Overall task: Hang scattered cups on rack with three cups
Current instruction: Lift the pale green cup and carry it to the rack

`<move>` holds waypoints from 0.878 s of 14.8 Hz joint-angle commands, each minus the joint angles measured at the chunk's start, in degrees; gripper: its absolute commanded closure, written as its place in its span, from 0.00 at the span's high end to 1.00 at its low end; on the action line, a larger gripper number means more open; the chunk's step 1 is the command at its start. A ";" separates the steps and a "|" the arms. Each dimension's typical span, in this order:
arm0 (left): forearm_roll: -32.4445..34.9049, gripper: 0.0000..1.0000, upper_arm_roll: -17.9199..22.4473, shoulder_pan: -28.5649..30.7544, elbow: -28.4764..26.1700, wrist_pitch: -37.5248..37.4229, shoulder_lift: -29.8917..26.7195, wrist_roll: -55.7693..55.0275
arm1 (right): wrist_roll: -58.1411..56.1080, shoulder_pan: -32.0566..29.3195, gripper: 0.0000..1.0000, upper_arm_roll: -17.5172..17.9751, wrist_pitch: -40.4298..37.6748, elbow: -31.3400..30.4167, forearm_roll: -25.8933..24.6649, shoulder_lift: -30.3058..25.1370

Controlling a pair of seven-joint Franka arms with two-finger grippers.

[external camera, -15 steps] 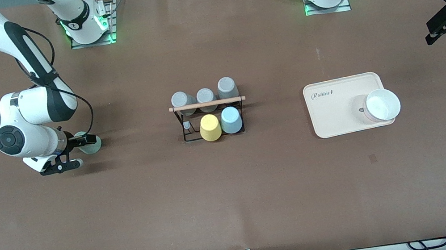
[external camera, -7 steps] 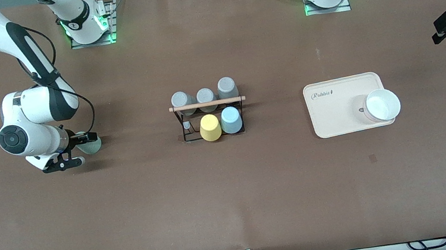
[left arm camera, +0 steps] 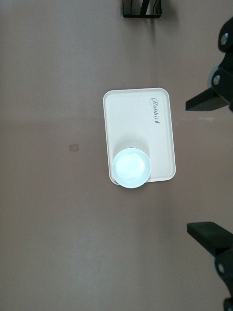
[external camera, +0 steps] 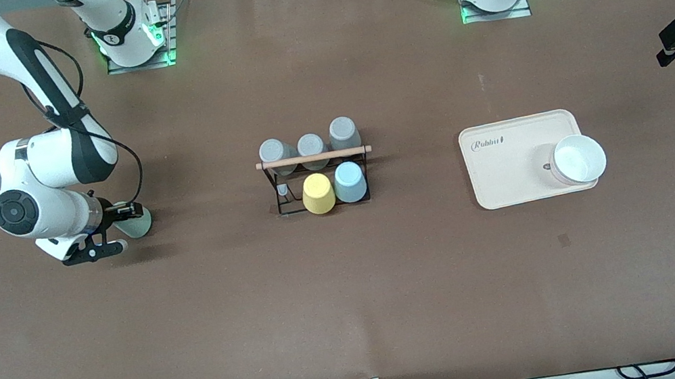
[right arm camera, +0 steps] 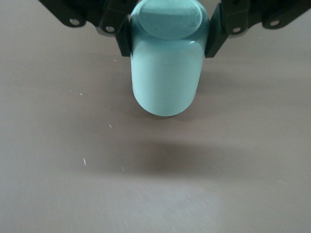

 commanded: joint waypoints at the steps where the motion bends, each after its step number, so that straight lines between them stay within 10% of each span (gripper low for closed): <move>1: 0.63 1.00 0.00 0.17 1.60 -0.72 0.61 -0.05 | 0.90 3.52 0.24 0.20 -10.48 10.31 1.06 -0.17; 13: 0.63 1.00 0.00 1.22 1.51 0.07 0.44 0.48 | 28.22 23.56 0.21 0.12 -16.41 26.61 6.87 2.73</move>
